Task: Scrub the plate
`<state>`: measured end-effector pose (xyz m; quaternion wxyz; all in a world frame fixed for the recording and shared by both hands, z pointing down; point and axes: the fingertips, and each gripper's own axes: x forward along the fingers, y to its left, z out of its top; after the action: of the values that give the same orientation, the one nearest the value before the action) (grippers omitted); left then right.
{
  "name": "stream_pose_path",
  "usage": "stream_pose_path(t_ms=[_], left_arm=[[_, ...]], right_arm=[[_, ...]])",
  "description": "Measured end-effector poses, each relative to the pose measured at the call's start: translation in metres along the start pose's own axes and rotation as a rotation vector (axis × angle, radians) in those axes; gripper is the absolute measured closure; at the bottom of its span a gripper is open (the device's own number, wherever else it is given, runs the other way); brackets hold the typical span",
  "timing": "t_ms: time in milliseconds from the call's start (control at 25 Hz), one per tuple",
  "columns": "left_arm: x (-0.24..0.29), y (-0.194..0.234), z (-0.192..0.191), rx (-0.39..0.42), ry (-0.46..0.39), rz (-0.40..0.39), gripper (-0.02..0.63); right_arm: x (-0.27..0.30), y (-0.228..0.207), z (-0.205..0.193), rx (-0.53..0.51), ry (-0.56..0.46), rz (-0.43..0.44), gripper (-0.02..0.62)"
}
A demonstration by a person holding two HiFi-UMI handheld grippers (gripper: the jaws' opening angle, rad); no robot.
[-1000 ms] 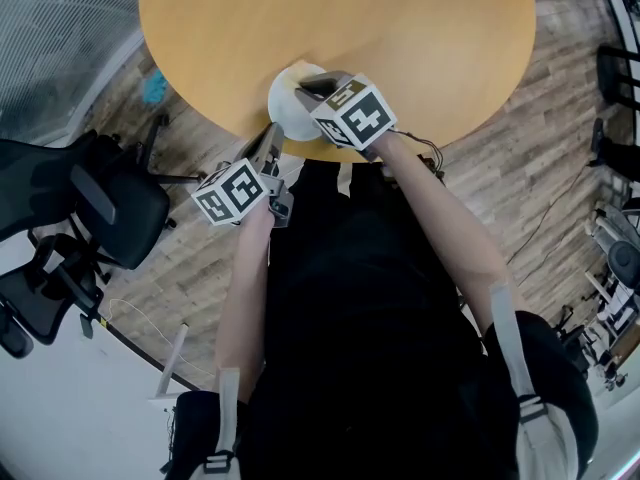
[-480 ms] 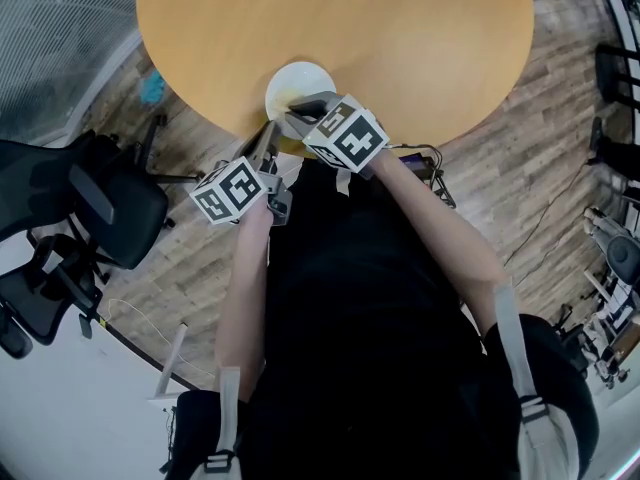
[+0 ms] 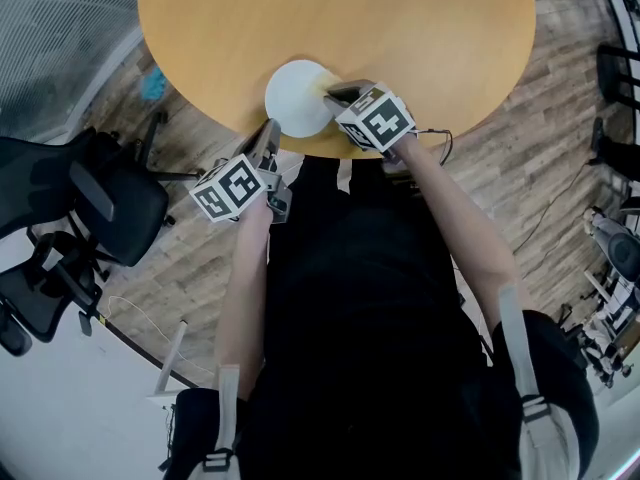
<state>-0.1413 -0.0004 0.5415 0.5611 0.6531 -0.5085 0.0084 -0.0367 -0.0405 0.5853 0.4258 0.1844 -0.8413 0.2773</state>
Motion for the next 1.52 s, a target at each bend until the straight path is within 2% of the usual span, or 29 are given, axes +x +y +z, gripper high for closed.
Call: stream_pose_path(t_ms=[280,440,640,800,1000,1240,1520], left_arm=[[-0.002,0.000,0.006,0.023,-0.009,0.017,0.583],[-0.001,0.000,0.003,0.014,0.001,0.006,0.583],[0.000,-0.002,-0.002,-0.035,0.008,-0.016,0.583],[-0.001,0.000,-0.003,-0.050,0.002,-0.017,0.583],[0.000,0.000,-0.001,-0.054,-0.003,-0.016,0.583],[0.002,0.003,0.001,-0.053,0.000,-0.014,0.583],[0.002,0.003,-0.001,-0.047,0.008,-0.017,0.583]], right_arm=[[0.002,-0.003,0.002,-0.039,0.044,0.021,0.566],[0.005,-0.005,0.031,-0.065,0.006,0.011,0.566],[0.008,-0.005,0.063,-0.099,-0.028,0.001,0.566],[0.009,-0.003,0.054,-0.119,-0.007,-0.001,0.566],[0.006,0.003,0.019,-0.109,0.046,0.003,0.566],[0.000,0.042,-0.015,-0.138,0.075,0.062,0.566],[-0.001,0.088,0.013,-0.151,0.008,0.138,0.566]])
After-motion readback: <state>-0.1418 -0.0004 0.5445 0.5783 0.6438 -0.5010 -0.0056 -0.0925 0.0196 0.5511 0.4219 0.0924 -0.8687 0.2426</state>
